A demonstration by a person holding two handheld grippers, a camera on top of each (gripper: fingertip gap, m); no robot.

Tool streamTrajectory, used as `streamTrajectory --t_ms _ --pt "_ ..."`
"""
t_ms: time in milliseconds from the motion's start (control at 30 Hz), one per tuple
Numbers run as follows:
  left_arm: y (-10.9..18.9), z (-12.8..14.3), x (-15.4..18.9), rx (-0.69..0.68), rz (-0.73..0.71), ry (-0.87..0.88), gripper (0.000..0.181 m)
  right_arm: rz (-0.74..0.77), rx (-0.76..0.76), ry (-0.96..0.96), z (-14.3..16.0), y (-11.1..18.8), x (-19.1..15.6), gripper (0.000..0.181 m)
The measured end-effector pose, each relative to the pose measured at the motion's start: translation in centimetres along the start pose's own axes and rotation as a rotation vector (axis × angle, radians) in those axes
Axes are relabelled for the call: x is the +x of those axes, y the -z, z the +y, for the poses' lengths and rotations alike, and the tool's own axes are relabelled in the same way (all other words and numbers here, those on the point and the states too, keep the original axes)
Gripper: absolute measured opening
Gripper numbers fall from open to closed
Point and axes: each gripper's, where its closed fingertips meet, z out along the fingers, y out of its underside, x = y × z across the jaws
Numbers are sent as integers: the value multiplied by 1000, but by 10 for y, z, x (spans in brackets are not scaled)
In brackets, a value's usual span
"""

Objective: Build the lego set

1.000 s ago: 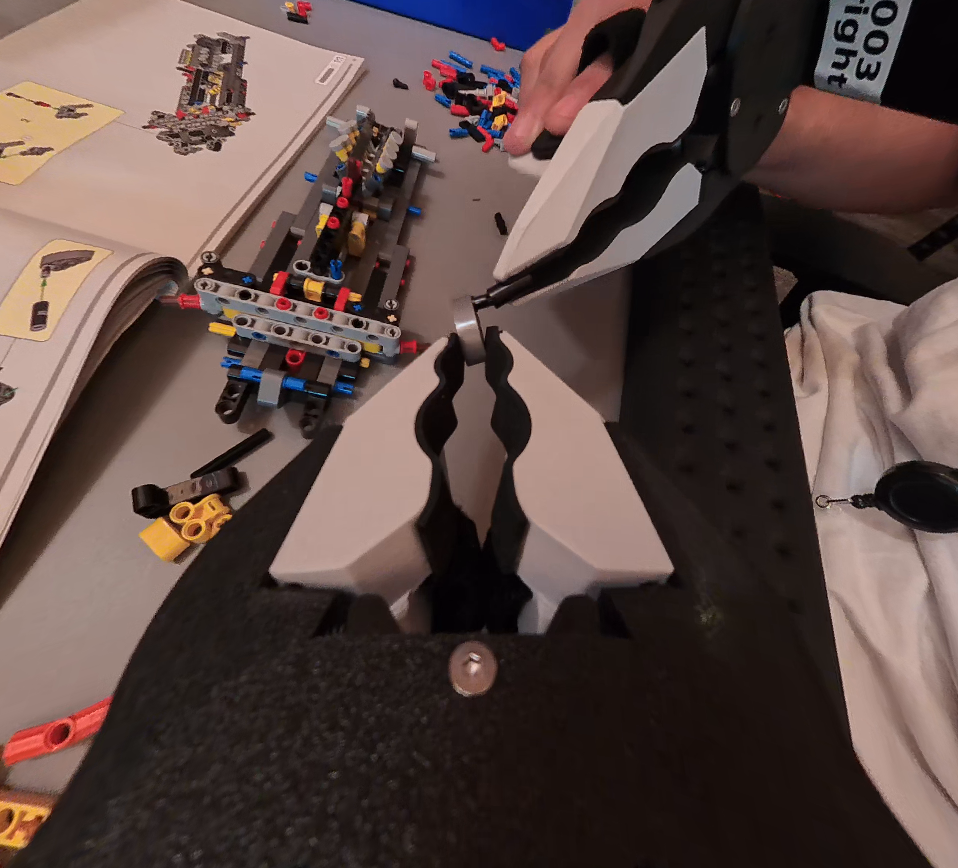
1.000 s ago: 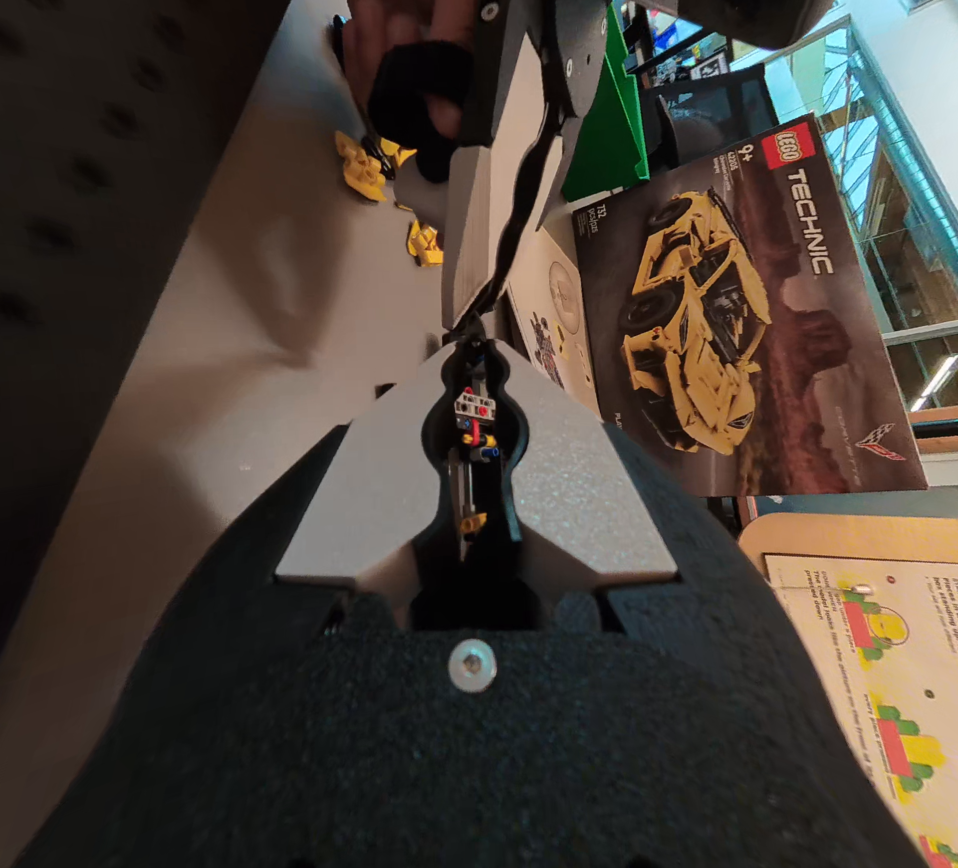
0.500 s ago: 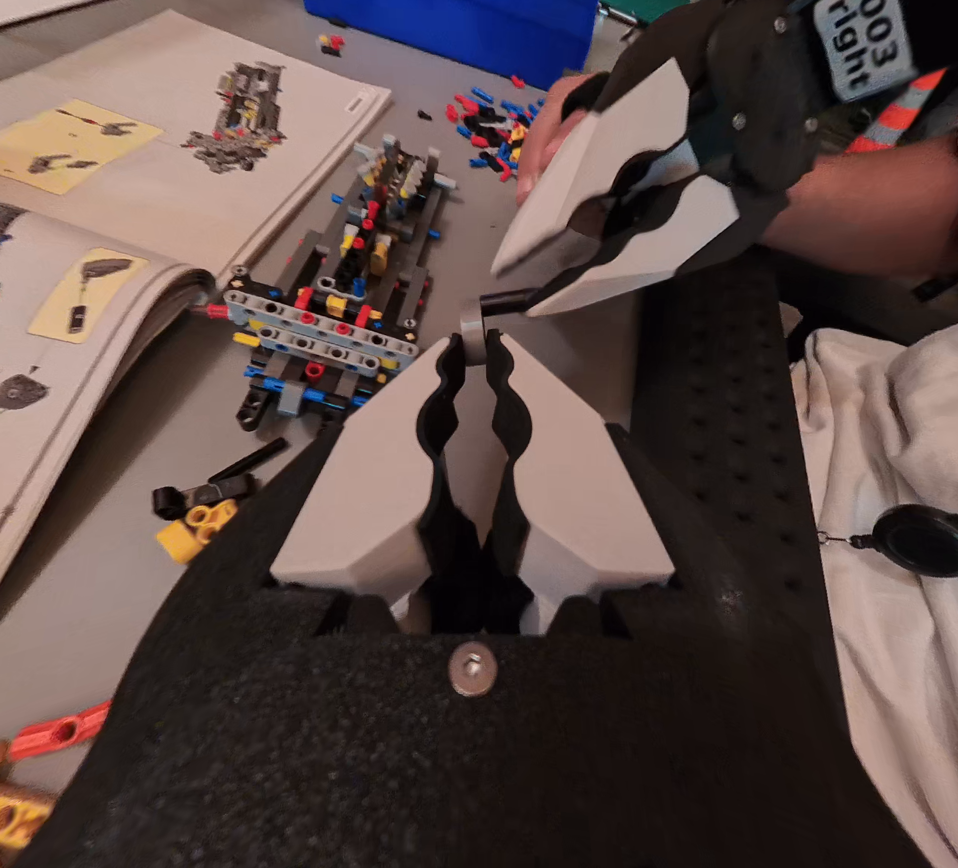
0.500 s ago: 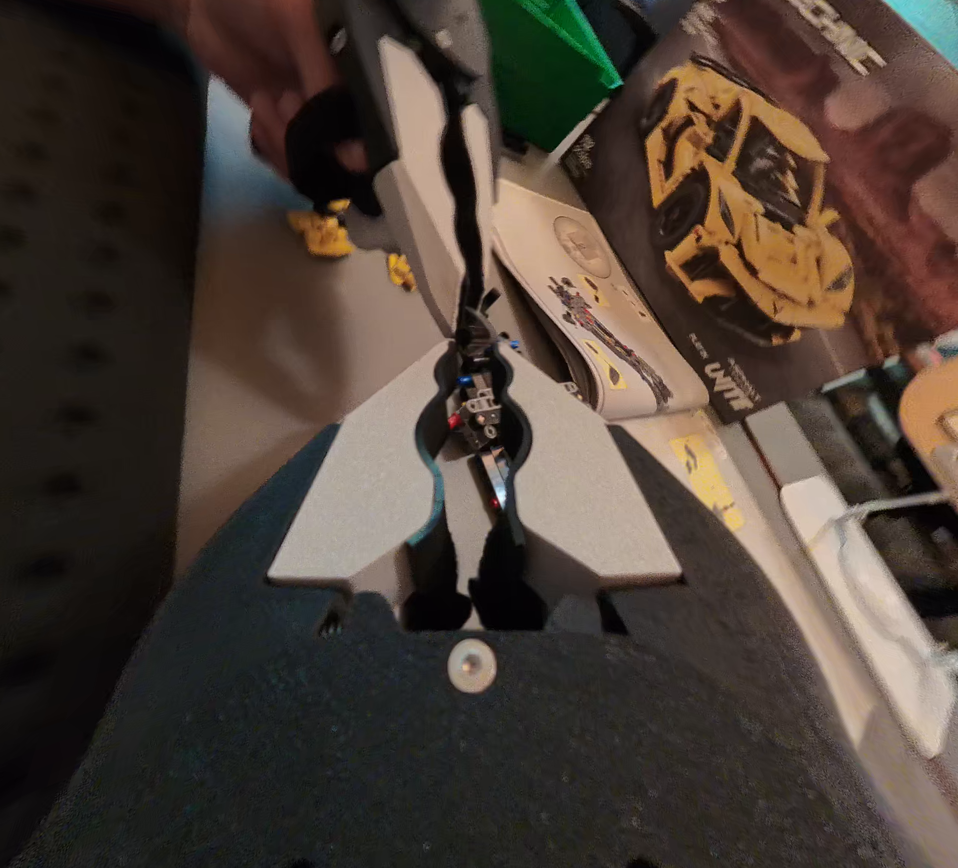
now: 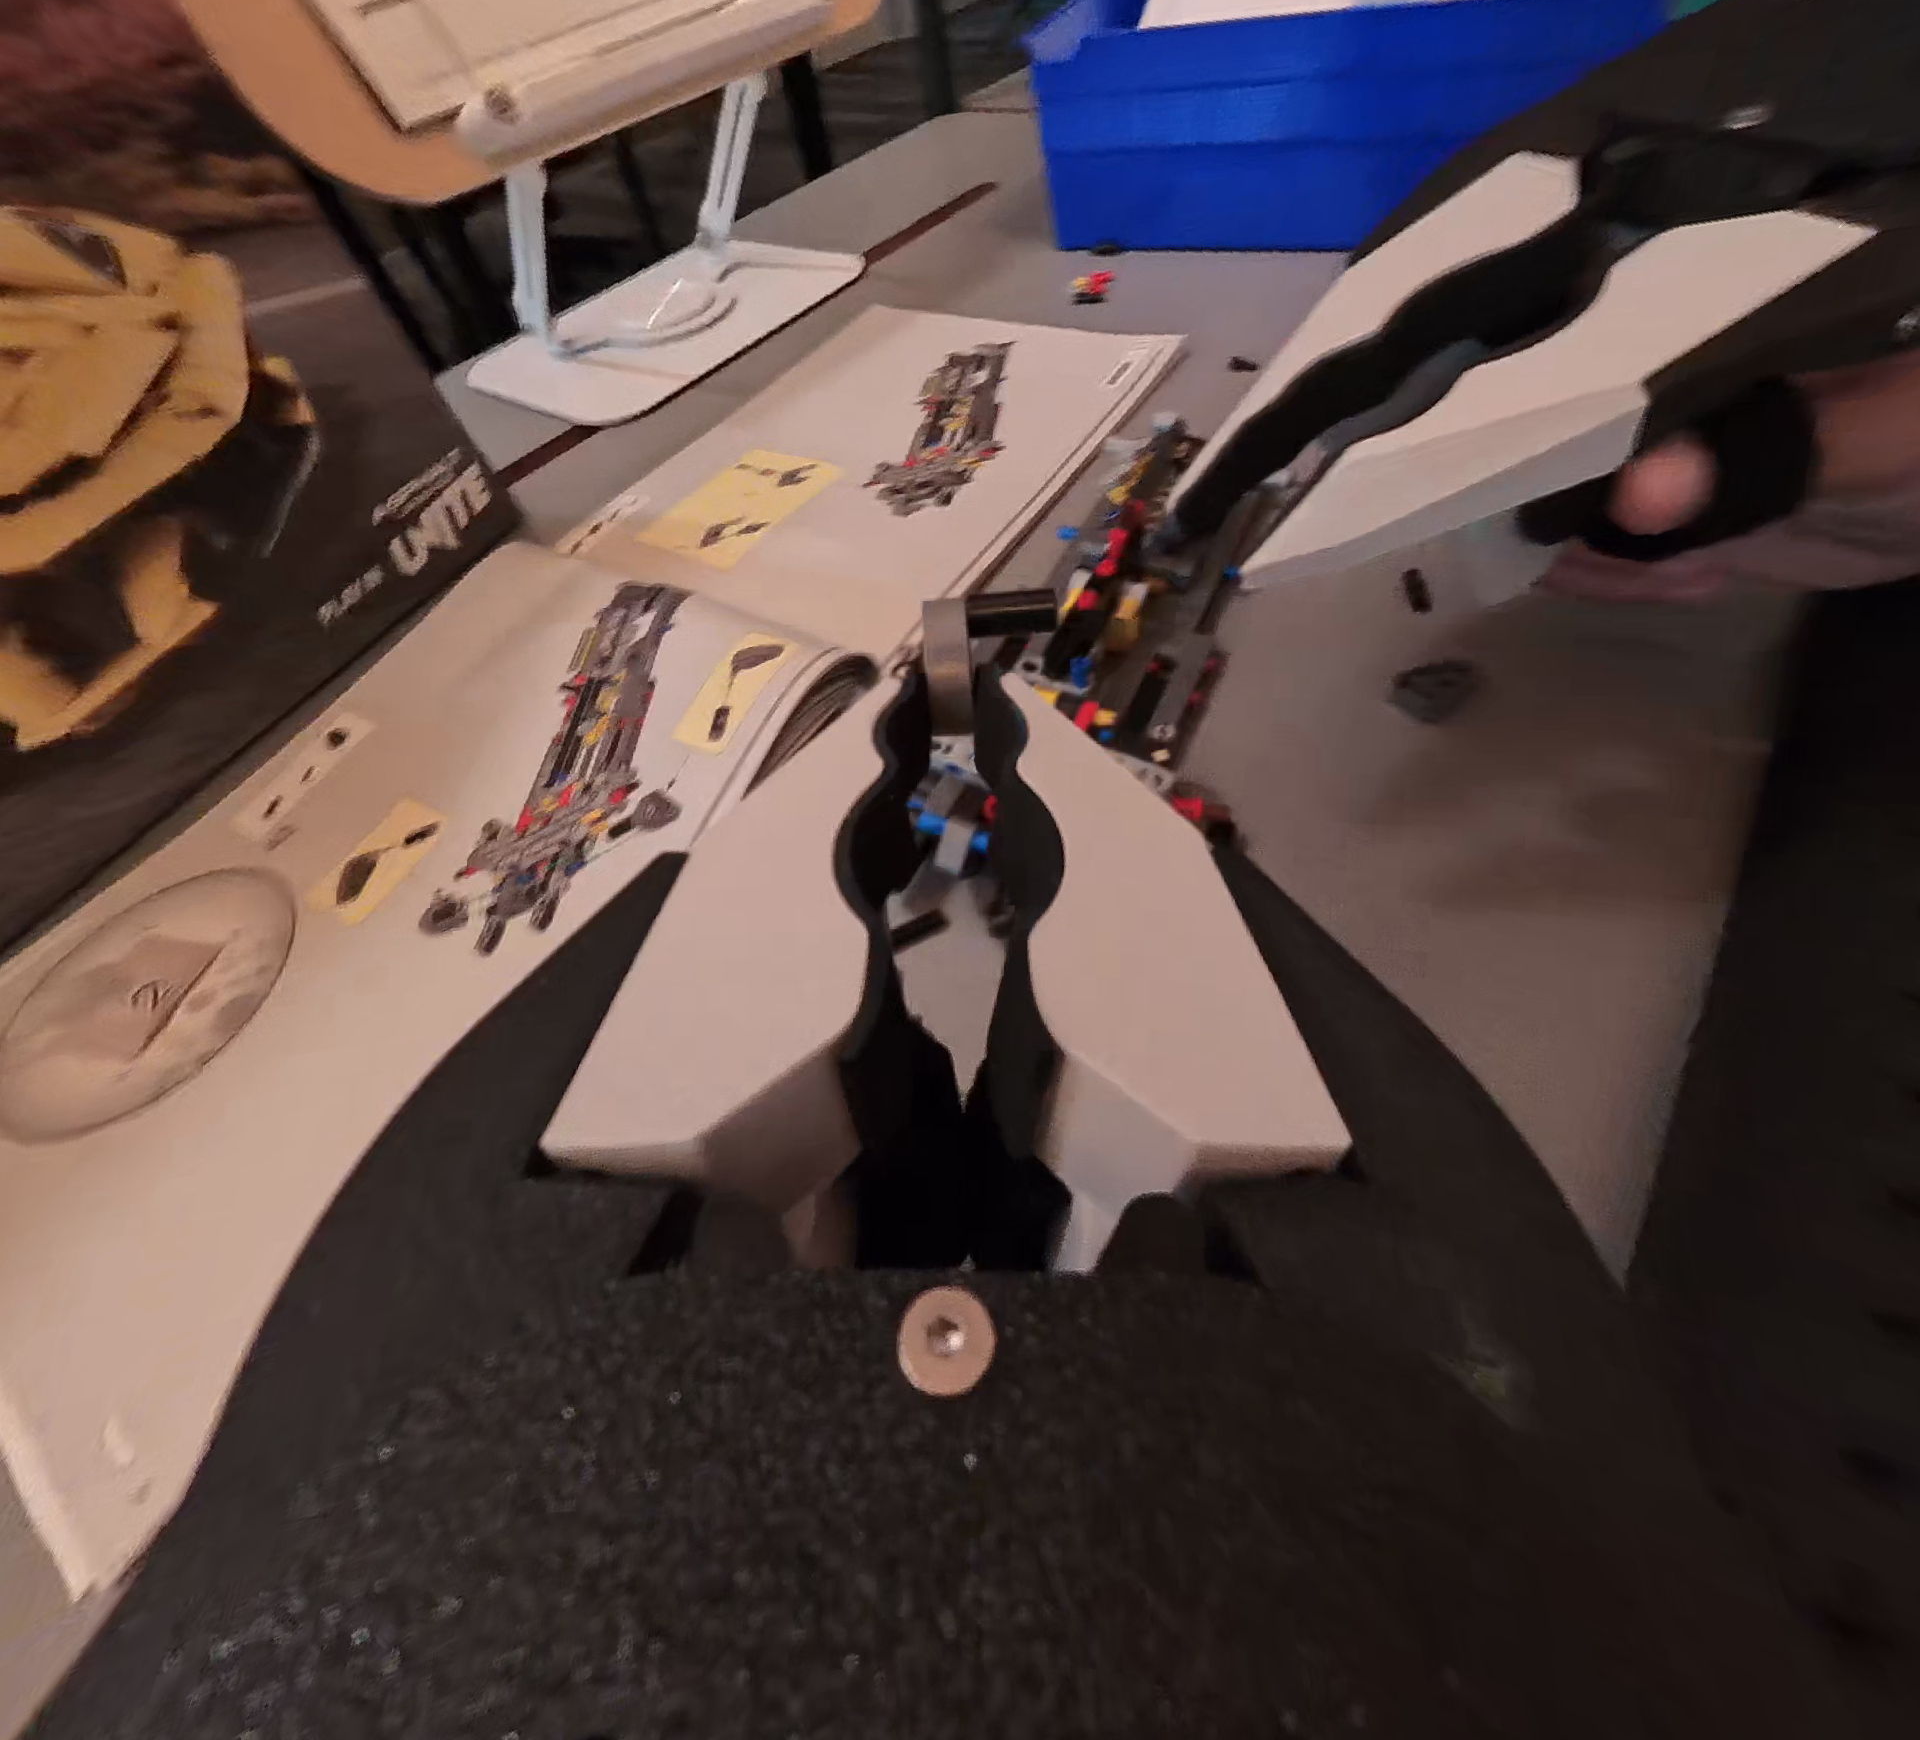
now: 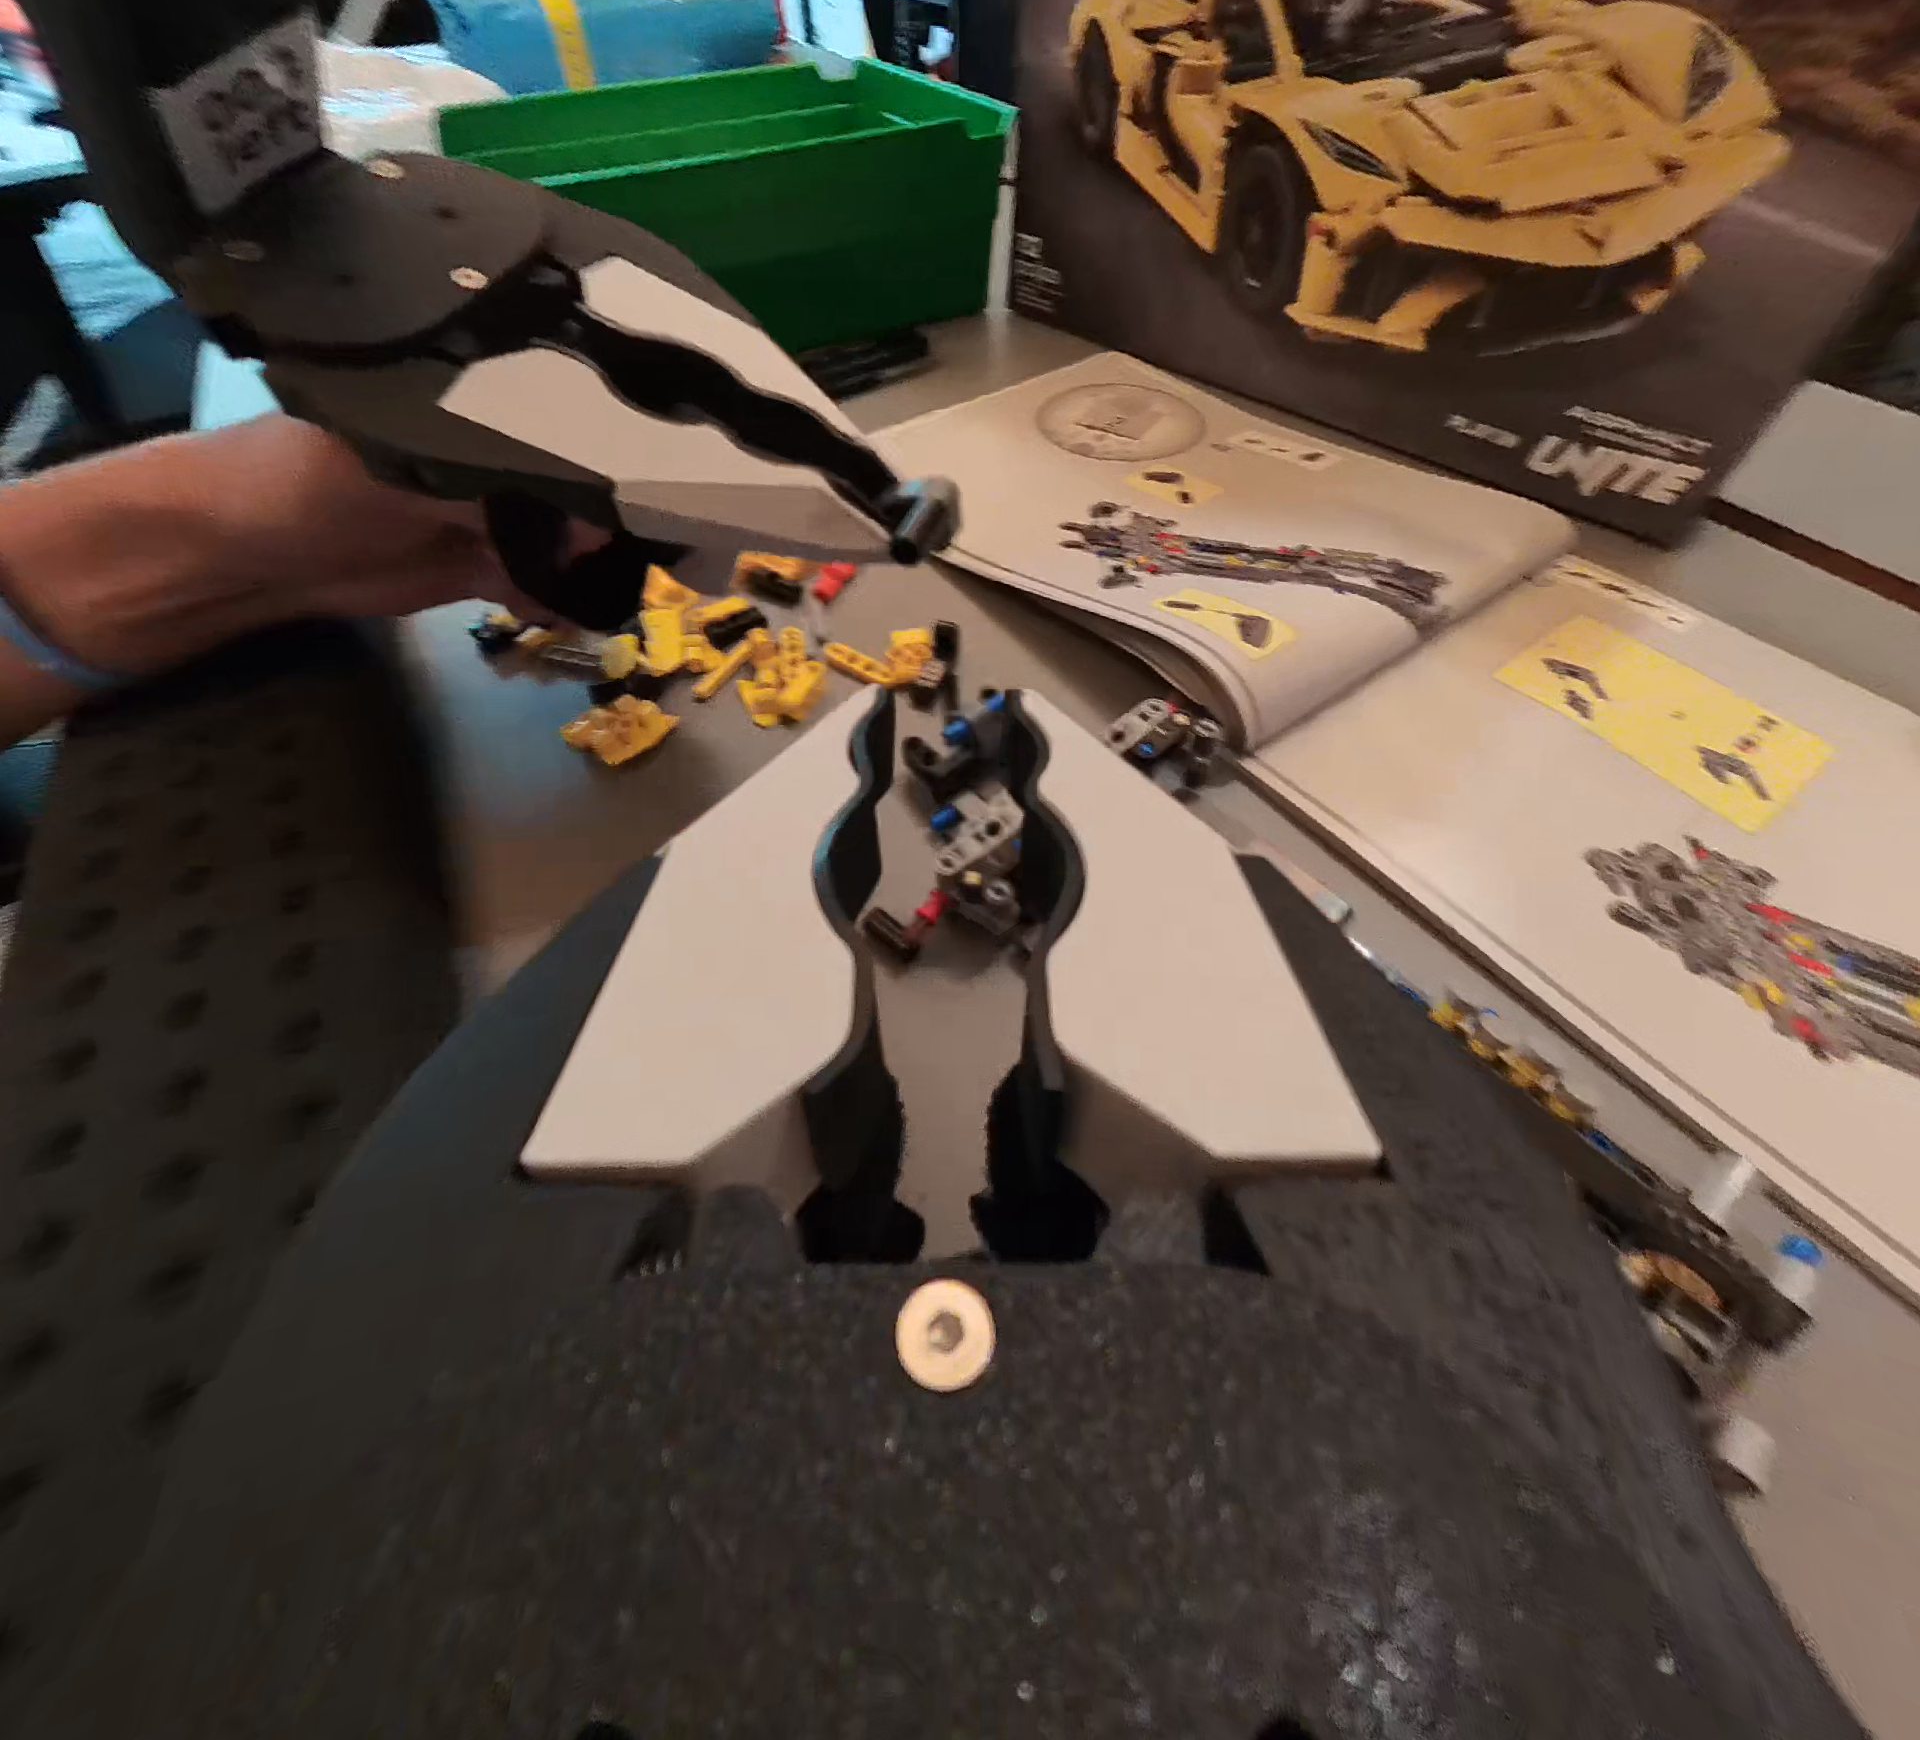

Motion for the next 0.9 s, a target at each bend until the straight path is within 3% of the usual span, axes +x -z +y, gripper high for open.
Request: streamTrajectory --t_ms 67,200,333,633,900 --pt "-1 10 -13 -44 -43 61 6 40 -40 3 7 3 10 27" --pt "5 20 -46 -75 -178 157 7 105 -26 -27 8 17 31 27" --pt "12 25 -63 -69 -224 258 7 154 -33 -77 13 25 49 27" --pt "10 39 -69 -140 -264 241 6 87 -9 -202 11 20 52 24" --pt "13 47 -76 -169 -267 302 6 77 -42 -164 12 3 56 26"
